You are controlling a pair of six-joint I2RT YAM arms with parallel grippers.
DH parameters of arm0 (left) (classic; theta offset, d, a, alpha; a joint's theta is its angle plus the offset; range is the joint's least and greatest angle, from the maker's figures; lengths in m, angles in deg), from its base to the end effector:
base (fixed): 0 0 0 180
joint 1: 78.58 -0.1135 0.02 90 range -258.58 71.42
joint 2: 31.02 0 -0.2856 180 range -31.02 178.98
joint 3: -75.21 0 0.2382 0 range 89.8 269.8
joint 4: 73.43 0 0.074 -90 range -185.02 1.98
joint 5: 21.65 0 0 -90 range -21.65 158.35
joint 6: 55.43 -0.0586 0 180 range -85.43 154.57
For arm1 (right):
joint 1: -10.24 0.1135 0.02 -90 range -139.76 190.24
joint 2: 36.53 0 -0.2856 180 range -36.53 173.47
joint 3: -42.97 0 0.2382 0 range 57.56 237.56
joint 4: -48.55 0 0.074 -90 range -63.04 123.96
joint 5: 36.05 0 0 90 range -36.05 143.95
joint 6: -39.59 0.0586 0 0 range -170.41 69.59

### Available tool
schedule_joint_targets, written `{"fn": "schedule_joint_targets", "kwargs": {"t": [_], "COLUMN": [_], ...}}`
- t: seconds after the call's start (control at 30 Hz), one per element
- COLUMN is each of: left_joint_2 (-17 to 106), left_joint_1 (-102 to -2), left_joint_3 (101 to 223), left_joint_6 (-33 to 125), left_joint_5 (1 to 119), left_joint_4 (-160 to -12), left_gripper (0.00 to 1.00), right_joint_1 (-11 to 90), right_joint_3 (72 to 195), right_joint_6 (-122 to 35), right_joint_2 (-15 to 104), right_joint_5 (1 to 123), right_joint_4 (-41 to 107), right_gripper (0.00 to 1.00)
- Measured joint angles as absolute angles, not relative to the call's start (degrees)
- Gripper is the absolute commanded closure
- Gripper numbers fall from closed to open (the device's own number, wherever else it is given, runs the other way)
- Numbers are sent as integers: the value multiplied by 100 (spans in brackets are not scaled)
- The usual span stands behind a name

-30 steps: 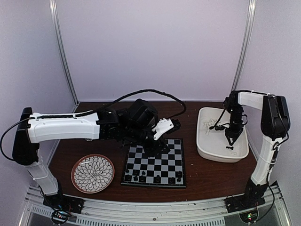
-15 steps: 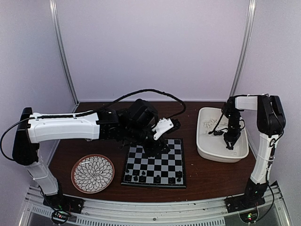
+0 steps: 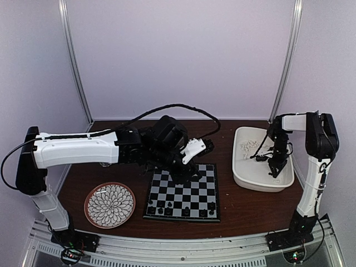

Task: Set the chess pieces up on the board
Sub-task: Pick up the king from the storage box, then pass from the right arm to the left

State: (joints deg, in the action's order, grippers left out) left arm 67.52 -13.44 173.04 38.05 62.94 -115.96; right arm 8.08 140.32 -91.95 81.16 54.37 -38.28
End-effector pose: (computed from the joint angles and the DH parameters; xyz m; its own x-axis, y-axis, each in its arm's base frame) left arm 0.1619 -0.3625 0.3023 -0.3441 0.5988 -0.7232 0.9130 0.3933 -0.1087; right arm 0.3367 -0.0123 0.1569 -0.7411 -0.6356 0.2163 -0.6033 0.7718 0.2010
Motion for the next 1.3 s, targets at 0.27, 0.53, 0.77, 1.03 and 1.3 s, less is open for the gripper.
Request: {"fn": "schedule_joint_targets", "kwargs": {"t": [0.27, 0.53, 0.77, 1.03, 1.3], "left_joint_2": [6796, 6923, 7364, 7557, 7557], "left_joint_1": [-1418, -1529, -1658, -1831, -1886], "left_joint_3": [17485, 17905, 18543, 18628, 18508], "left_joint_6": [3803, 3816, 4271, 5084, 5716], "left_joint_5": [6255, 6106, 5461, 4738, 4305], "left_joint_4": [-11612, -11585, -11395, -10844, -10106], "left_gripper": [59, 59, 59, 59, 59], "right_joint_1": [758, 776, 1429, 2902, 3387], "right_joint_3": [14041, 14782, 16045, 16428, 16522], "right_joint_6": [-9206, -9099, -8900, -8600, -8439], "right_joint_2": [7638, 6862, 6188, 6110, 6116], "right_joint_5": [6222, 7396, 8904, 9719, 10058], "right_joint_4": [-3935, -4646, -5452, -5828, -5927], "right_gripper": [92, 90, 90, 89, 88]}}
